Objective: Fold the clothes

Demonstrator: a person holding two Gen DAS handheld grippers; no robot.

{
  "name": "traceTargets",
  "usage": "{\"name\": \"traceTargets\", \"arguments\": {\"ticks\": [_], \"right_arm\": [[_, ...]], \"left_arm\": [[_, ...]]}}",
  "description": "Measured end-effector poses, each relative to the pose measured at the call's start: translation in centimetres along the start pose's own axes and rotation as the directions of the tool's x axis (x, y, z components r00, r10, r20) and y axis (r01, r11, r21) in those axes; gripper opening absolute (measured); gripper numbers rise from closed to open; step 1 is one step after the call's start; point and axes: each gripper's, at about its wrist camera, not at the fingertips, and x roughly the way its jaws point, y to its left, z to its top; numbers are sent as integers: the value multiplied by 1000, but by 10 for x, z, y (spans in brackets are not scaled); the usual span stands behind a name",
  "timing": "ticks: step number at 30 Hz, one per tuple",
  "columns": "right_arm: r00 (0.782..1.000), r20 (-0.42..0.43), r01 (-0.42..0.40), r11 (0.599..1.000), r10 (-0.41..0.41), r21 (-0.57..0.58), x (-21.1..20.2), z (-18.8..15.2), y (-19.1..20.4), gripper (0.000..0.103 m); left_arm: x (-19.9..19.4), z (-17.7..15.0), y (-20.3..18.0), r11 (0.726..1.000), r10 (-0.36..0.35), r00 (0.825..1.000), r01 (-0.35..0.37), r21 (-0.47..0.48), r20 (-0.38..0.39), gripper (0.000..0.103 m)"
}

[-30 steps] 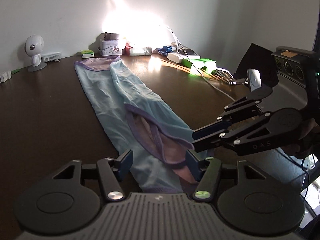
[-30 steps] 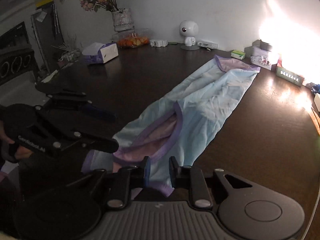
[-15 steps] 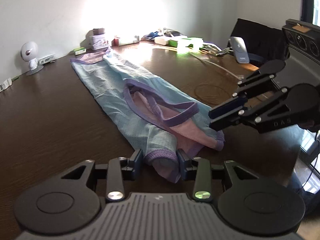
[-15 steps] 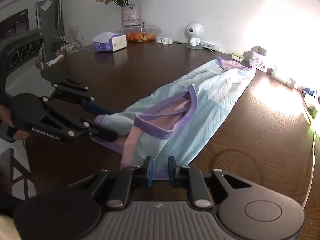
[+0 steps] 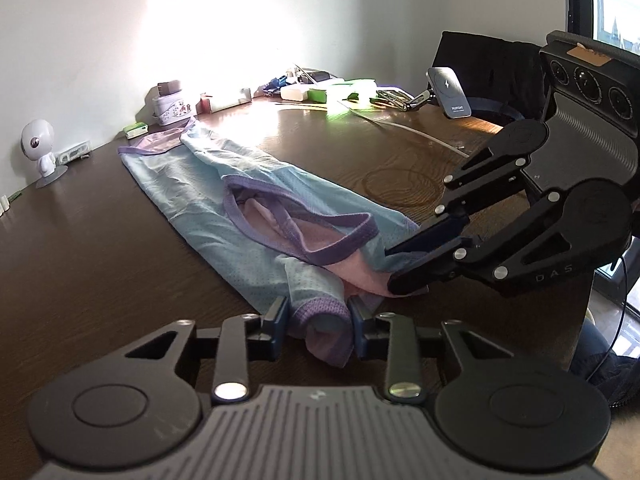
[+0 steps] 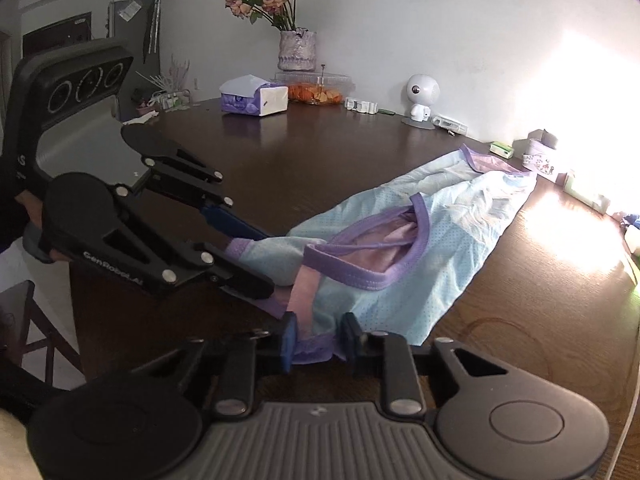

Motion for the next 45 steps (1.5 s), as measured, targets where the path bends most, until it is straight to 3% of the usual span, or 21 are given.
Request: {"name": "traceTargets", "arguments": {"ticks": [5,7,9,13,19,22,24,27,32,35,39,45], "right_arm": [[997,-22,-73,997,73,-2,-14,-7,14,13],[996,-29,-79,997,78,-13,-22,-10,21,19],[997,-6,-74,996,74,-45,-36,-11,25,35],[997,53,-45,998,47,-50,-51,-9,10,59],[999,-10,-45,998,44,-48,-37,-18,0,59],[998,3,-64,998,64,-17,-34,-24,-1,55],[996,13,-85,996,85,15,-33,-26,-4,33],[995,12,-94,995,94,26,-34,-26,-4,10],[990,-14,-144,990,144,1,-48,-30,3,7],[991,-11,-132,991,132,-9,-54,-27,0,6],[999,3,-36,998,36,-51,-45,-3,-15,4],[993,42,115,990,-111,-78,-3,58,-66,4]], "left_arm": [[-22,-13,-12,999,-32,999,33,34,-22,24],[-34,-18,-16,998,-39,999,39,54,-11,35],[-44,-21,-19,996,-41,999,38,83,25,62],[-38,-19,-17,993,-53,998,49,103,37,63],[-24,-23,-15,991,-70,998,69,118,5,49],[-22,-24,-13,994,-77,997,76,84,12,41],[-23,-23,-15,993,-84,996,83,81,7,25],[-27,-23,-18,993,-88,996,88,84,-7,14],[-41,-27,-13,993,-116,993,115,24,7,10],[-44,-19,-7,995,-93,995,92,39,30,10],[-26,10,10,993,-59,996,52,110,65,9],[23,82,70,998,-44,994,38,56,104,9]]}}
